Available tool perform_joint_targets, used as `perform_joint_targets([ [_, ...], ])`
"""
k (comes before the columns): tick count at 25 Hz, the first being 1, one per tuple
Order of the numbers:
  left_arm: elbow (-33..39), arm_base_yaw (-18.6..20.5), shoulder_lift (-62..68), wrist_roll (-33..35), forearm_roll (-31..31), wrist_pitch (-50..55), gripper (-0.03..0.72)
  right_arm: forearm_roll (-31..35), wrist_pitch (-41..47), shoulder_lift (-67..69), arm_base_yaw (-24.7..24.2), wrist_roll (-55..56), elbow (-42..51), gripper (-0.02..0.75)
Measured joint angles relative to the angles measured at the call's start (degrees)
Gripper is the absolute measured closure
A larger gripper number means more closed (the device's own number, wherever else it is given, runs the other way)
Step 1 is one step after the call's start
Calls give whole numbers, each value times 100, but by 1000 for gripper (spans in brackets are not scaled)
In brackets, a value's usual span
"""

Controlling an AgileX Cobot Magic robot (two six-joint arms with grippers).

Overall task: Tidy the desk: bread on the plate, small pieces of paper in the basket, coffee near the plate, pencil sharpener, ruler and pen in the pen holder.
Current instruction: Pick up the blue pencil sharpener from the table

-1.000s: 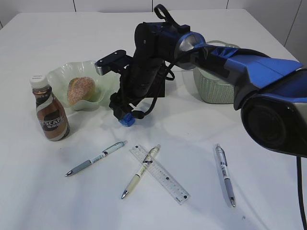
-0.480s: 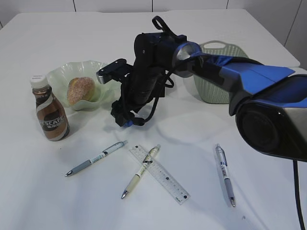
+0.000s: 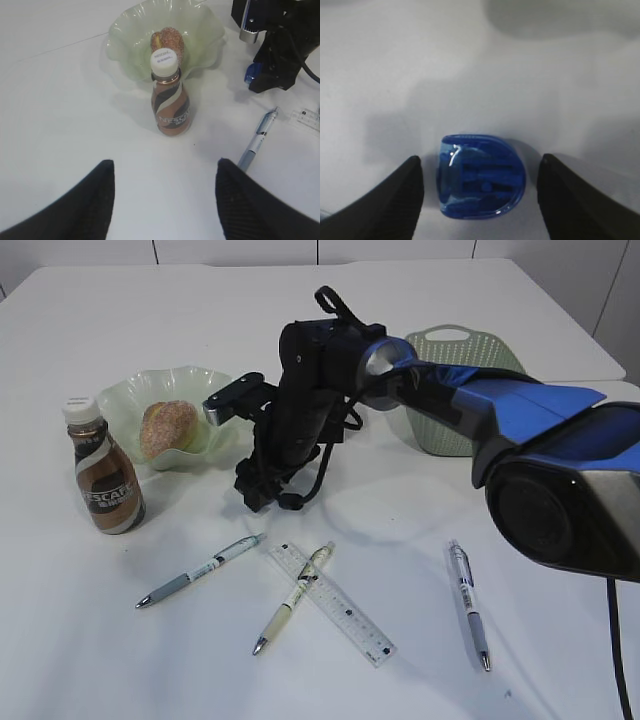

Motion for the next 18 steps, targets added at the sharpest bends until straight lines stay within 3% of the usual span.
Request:
perform_joint_targets([
  [11, 0, 0, 0, 0, 0, 0, 240, -13, 0, 10, 0, -49, 0, 186],
  [18, 0, 0, 0, 0, 0, 0, 240, -42, -2, 21, 0, -63, 0, 257],
])
